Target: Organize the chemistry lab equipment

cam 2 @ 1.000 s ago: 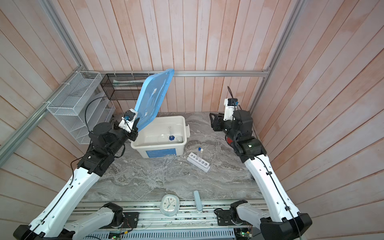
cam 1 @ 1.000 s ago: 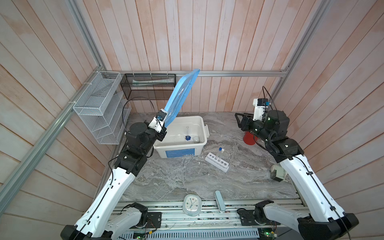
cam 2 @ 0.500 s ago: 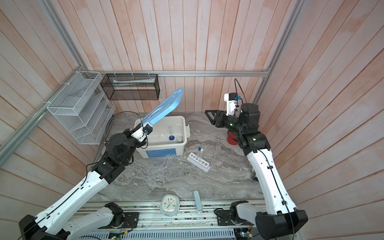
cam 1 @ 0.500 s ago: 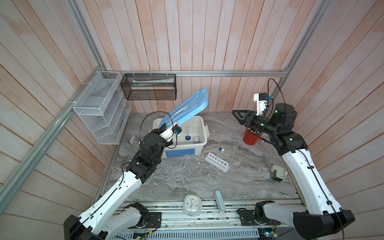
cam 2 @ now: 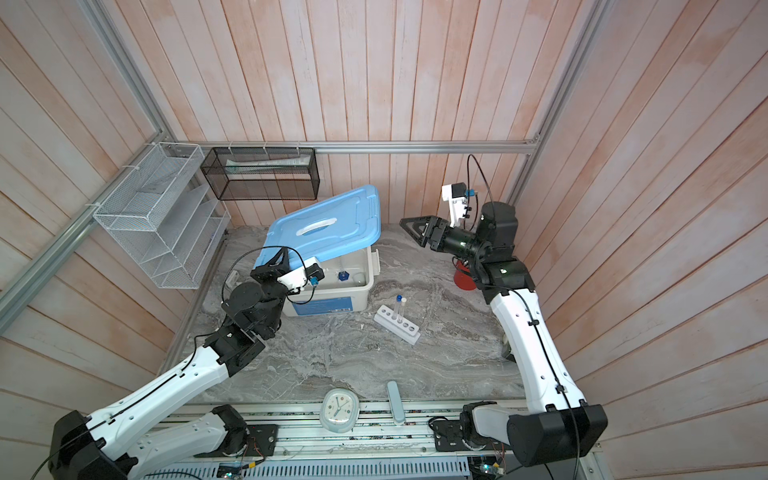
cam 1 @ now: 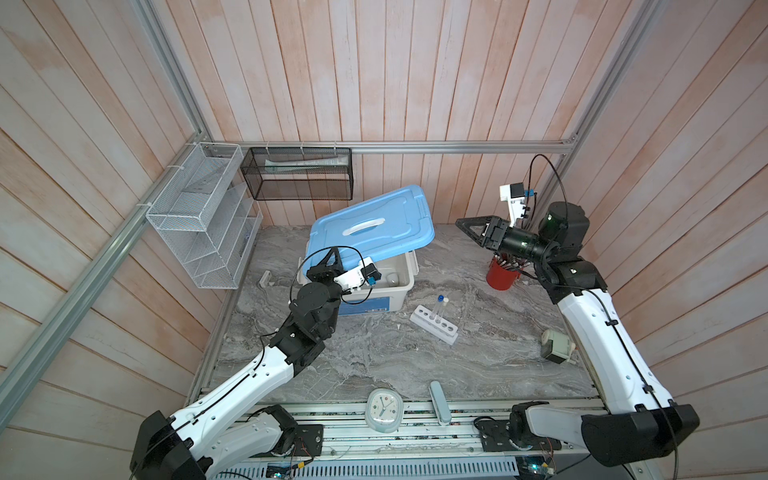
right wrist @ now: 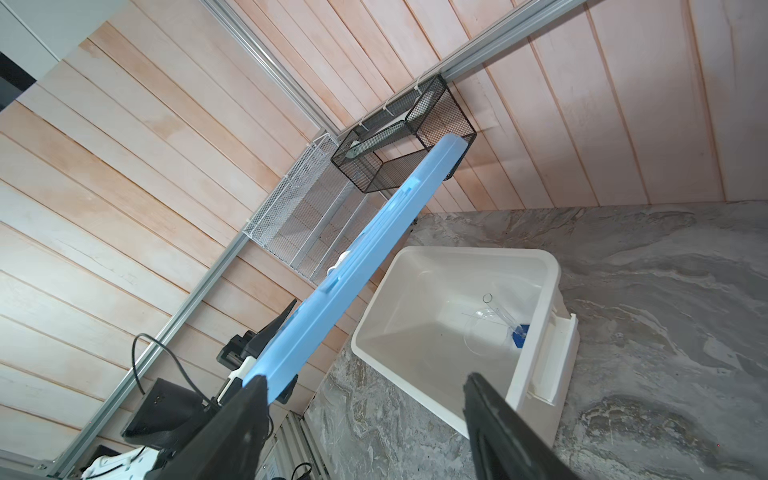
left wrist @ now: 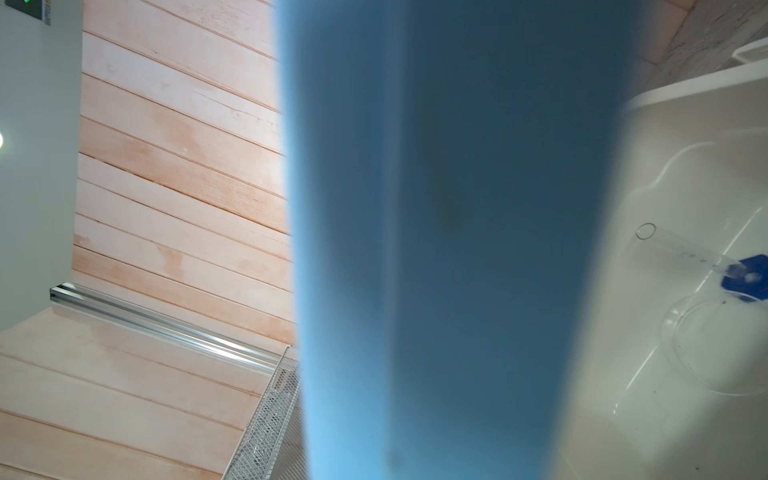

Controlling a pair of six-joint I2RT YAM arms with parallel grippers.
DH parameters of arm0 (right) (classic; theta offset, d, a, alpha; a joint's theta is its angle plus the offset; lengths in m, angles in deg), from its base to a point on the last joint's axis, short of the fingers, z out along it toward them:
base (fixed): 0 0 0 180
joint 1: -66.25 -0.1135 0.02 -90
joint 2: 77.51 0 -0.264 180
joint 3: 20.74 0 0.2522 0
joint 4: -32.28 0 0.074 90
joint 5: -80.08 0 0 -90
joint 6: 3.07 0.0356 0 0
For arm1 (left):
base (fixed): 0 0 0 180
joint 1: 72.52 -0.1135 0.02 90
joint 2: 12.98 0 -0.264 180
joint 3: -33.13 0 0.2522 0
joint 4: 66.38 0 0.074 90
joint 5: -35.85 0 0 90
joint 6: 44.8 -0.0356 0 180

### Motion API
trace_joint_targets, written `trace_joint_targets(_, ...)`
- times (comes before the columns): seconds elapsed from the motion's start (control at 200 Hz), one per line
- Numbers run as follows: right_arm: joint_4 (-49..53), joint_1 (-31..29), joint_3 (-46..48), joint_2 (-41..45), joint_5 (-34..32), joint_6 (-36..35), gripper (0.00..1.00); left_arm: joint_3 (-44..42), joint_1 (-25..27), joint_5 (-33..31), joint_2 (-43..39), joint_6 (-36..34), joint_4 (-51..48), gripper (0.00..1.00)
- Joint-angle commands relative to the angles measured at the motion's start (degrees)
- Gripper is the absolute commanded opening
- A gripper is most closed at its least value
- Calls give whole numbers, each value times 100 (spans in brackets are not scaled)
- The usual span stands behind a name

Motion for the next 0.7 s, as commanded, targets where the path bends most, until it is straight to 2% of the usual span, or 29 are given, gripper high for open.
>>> trace_joint_targets(0.0, -229, 16, 13, -178, 244, 230, 75, -146, 104, -102, 2, -467, 745, 7)
trace_joint_targets(0.335, 292, -41, -328, -556, 214, 19, 79, -344, 313, -10, -18, -887, 868, 4)
trace_joint_targets(0.695, 124, -197, -248, -958, 244, 111, 77, -446, 548, -11, -40, -1020, 802, 2)
